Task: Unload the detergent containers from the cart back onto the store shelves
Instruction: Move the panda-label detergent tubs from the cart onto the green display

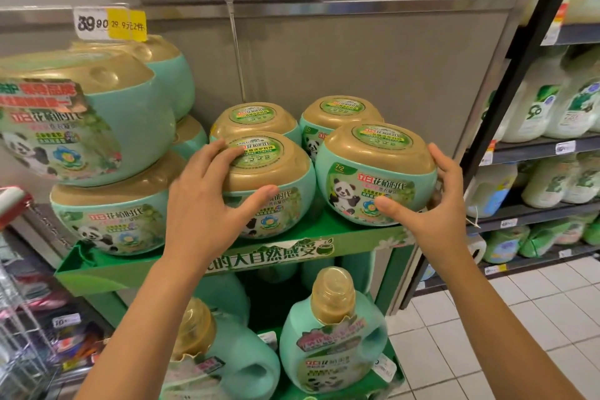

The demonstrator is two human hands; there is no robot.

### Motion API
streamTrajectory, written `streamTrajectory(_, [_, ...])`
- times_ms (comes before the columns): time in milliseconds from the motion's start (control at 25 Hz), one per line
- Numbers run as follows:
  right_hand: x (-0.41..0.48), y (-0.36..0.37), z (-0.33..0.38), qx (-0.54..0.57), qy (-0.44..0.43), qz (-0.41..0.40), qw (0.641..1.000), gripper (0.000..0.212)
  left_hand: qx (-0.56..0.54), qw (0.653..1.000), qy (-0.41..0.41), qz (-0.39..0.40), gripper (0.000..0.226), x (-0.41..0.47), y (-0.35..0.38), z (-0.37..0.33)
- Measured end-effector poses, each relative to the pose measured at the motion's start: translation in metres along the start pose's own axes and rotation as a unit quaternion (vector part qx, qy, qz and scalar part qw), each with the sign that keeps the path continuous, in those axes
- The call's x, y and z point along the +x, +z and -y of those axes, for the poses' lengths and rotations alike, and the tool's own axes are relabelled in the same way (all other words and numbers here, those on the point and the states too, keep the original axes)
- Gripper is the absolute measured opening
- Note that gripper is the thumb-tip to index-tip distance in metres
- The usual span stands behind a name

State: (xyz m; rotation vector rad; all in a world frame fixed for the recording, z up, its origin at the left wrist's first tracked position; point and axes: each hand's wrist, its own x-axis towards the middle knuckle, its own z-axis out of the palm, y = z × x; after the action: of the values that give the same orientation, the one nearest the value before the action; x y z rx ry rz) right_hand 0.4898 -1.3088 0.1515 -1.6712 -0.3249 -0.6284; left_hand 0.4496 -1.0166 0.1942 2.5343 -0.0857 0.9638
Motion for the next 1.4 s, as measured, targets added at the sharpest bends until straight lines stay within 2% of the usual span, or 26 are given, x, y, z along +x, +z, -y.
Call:
streamTrajectory(200, [0.0, -0.002, -0.003, -0.023, -0.002, 0.026, 0.999, 0.103, -0.057, 0.996, 0.043, -0.045, 0.065, -0.007, 0.006, 0.001])
streamTrajectory(520, [0.011, -0.011, -0.001, -0.051, 0.034, 0.114, 0.992, 0.1, -0.064, 0.996, 0.046, -0.032, 0.065, -0.009, 0.005, 0.004])
streamTrajectory(720, [0.006, -0.006, 0.0, -0.082, 0.028, 0.104, 0.991, 0.1, -0.066, 0.996, 0.04, -0.036, 0.061, -0.01, 0.005, 0.001])
streamTrajectory(1000, [-0.008, 0.008, 0.006, -0.155, 0.012, 0.049, 0.987, 0.102, -0.058, 0.997, 0.019, -0.042, 0.062, -0.013, 0.005, -0.003])
streamTrajectory(1400, [0.003, -0.012, 0.006, -0.115, 0.031, 0.114, 0.986, 0.106, -0.054, 0.997, 0.023, -0.052, 0.061, -0.012, 0.003, -0.001])
